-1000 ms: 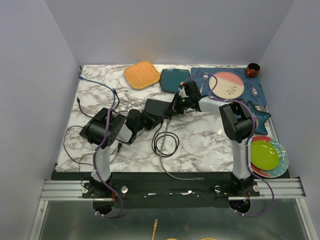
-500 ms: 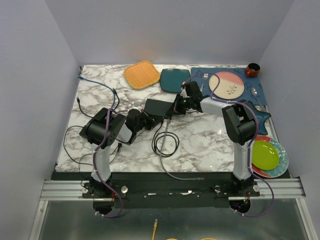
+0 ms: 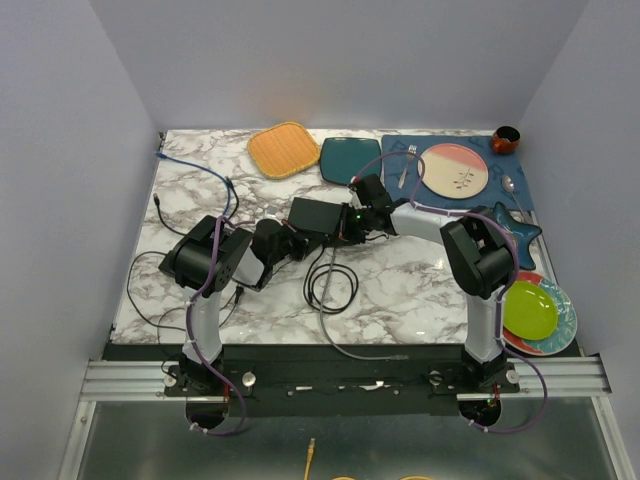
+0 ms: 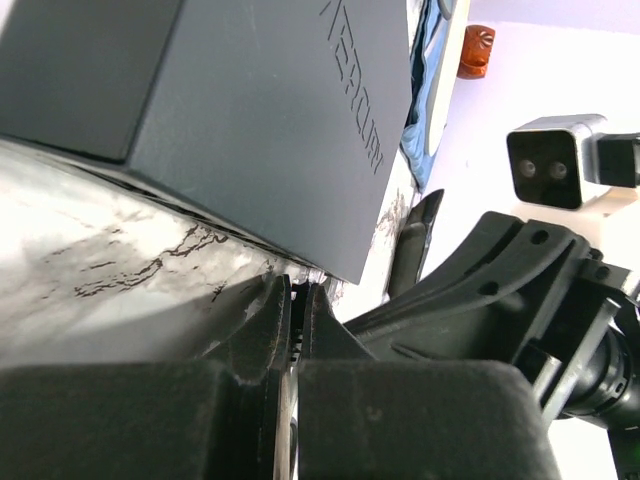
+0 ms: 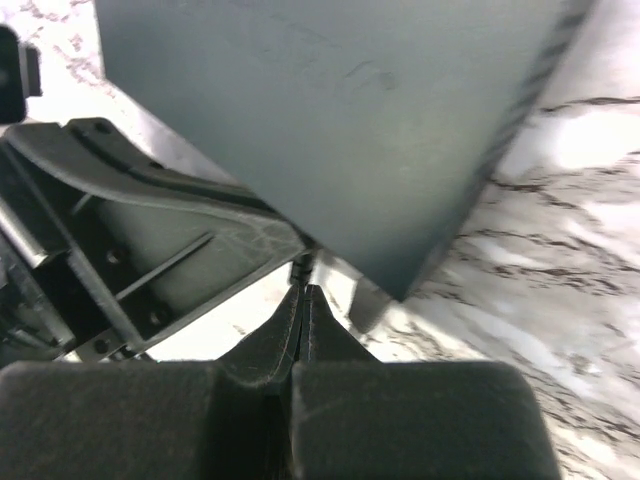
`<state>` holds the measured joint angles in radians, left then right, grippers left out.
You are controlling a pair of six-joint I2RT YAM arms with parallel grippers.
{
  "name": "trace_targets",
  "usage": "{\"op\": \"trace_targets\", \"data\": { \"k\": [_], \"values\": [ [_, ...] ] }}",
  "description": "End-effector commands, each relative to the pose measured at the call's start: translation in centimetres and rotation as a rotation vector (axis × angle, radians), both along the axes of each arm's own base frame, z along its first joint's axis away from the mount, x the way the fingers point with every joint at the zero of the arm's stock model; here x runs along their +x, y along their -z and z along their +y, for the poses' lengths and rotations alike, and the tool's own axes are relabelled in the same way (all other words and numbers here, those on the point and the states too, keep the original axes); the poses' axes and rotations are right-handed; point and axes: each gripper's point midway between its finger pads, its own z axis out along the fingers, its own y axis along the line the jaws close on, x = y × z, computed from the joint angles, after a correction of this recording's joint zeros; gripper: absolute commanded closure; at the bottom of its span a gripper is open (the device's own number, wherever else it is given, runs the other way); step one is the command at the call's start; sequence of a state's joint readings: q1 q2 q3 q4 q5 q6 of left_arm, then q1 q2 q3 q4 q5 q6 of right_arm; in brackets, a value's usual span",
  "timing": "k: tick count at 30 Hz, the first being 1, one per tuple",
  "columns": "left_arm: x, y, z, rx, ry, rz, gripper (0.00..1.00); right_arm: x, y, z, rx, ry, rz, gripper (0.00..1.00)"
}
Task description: Pull the plug from the switch port
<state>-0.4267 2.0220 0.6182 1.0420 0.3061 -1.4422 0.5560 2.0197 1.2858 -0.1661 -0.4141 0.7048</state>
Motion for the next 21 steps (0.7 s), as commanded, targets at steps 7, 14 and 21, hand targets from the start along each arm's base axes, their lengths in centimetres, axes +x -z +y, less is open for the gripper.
{"op": "trace_targets", "data": {
  "k": [7, 14, 21],
  "values": [
    [-3.6, 5.1, 1.4, 0.112, 0.012, 0.166, 1.0, 2.0, 1.6, -1.7, -0.126, 0.045, -0.01, 0.97],
    [-4.2, 4.4, 1.5, 0.11, 0.023, 0.154, 1.0, 3.6, 1.5, -2.3, -0.141, 0.072, -0.015, 0.97],
    [-5.3, -0.9, 3.0, 0.14, 0.024, 0.071, 1.0, 4.1, -3.8, -2.2, -0.058, 0.08, -0.139, 0.97]
  ]
}}
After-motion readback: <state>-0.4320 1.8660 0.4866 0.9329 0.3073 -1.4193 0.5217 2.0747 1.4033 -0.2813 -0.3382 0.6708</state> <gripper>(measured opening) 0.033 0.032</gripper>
